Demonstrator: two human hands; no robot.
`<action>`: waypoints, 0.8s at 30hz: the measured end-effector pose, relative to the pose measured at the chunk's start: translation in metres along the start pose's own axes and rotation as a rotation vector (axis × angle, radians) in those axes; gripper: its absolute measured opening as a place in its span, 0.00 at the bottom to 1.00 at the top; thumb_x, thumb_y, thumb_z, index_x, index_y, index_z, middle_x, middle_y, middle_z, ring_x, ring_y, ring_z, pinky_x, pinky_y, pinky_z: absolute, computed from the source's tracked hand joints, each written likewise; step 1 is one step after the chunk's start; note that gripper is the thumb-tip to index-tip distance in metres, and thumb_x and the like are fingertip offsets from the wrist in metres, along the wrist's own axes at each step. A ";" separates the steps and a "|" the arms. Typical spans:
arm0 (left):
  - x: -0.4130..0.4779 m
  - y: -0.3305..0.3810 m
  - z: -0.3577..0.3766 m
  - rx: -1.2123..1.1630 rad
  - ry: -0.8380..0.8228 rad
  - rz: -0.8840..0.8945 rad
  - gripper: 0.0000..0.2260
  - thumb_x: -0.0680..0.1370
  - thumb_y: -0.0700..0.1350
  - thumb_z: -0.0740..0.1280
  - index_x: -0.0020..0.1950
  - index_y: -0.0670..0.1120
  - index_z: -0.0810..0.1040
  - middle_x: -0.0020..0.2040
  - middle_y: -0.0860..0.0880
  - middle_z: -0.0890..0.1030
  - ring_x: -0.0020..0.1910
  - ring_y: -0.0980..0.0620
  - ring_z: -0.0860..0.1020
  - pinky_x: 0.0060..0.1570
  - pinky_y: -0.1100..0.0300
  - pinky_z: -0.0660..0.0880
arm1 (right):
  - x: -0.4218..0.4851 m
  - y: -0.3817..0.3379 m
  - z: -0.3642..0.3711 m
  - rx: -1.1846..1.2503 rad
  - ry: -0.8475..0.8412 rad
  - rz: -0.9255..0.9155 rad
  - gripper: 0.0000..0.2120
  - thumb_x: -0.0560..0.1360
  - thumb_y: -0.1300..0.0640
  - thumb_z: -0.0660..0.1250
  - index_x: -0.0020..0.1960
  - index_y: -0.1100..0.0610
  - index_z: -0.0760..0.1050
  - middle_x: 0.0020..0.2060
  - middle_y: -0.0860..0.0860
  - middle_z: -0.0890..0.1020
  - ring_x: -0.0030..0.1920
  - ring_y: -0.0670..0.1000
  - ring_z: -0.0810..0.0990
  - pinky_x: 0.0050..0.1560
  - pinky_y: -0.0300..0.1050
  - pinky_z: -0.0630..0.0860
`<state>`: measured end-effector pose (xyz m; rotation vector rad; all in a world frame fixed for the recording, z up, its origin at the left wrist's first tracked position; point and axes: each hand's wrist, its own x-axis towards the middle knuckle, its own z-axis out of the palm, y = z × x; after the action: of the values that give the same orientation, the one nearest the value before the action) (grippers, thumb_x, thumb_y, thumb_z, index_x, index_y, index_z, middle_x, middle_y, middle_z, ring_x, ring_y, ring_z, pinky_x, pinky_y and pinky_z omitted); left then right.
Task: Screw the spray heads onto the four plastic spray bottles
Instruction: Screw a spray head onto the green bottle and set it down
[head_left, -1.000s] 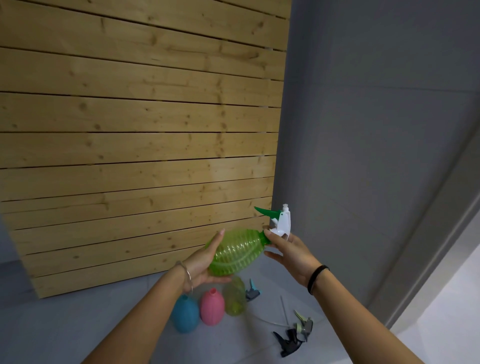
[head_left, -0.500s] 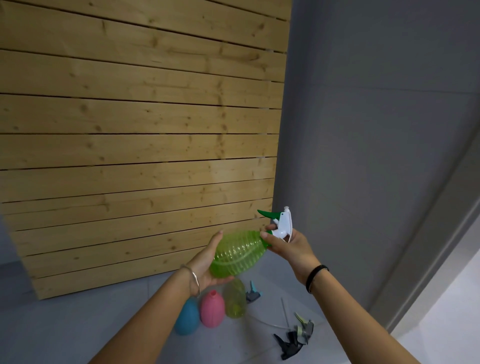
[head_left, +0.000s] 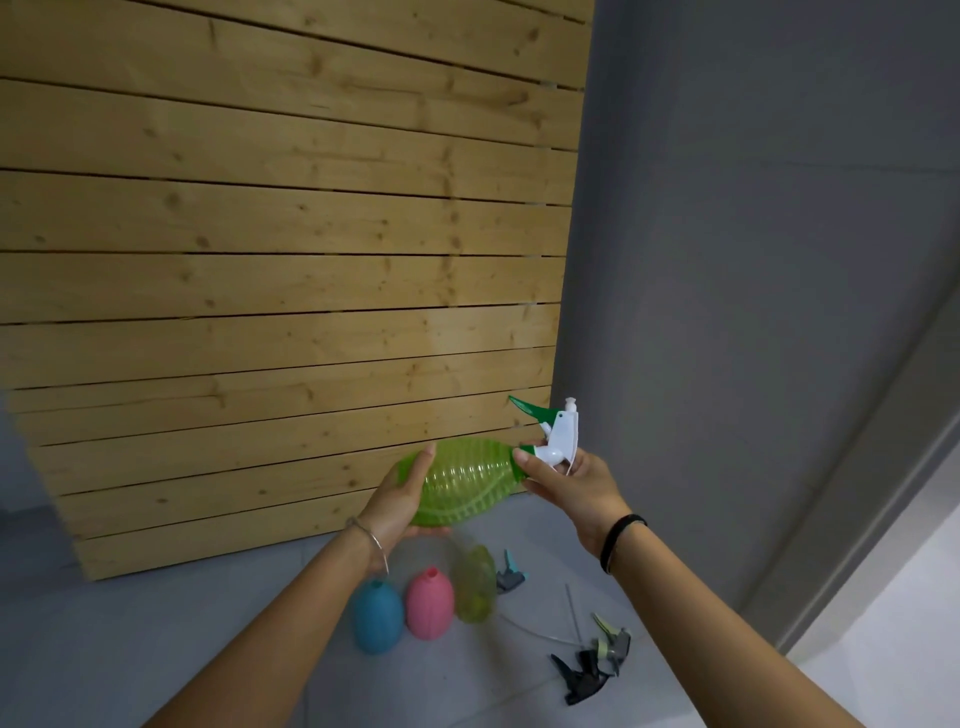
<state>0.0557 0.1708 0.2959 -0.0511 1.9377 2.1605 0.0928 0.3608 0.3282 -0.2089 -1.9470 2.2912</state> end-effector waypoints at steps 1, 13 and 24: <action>0.000 -0.001 -0.001 -0.001 0.016 0.005 0.15 0.76 0.61 0.57 0.50 0.54 0.77 0.48 0.49 0.83 0.43 0.53 0.82 0.30 0.58 0.79 | 0.000 0.000 0.003 0.000 -0.003 0.005 0.06 0.69 0.61 0.73 0.45 0.58 0.78 0.39 0.52 0.80 0.41 0.47 0.80 0.36 0.31 0.79; 0.001 -0.020 -0.071 -0.278 -0.105 -0.367 0.28 0.74 0.66 0.55 0.54 0.44 0.79 0.44 0.42 0.85 0.38 0.45 0.83 0.34 0.59 0.79 | 0.016 0.005 0.047 0.150 -0.456 0.204 0.22 0.70 0.39 0.62 0.59 0.50 0.76 0.58 0.48 0.83 0.60 0.44 0.80 0.59 0.41 0.77; 0.020 -0.027 -0.144 0.242 0.190 -0.099 0.26 0.79 0.60 0.48 0.71 0.50 0.67 0.68 0.53 0.69 0.62 0.59 0.65 0.61 0.60 0.58 | 0.057 0.081 0.150 -0.228 -0.585 0.306 0.15 0.76 0.46 0.63 0.52 0.55 0.81 0.54 0.52 0.84 0.52 0.45 0.82 0.55 0.38 0.77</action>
<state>0.0226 0.0346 0.2485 -0.3124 2.2362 1.9054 0.0083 0.2130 0.2705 0.1828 -2.6228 2.5166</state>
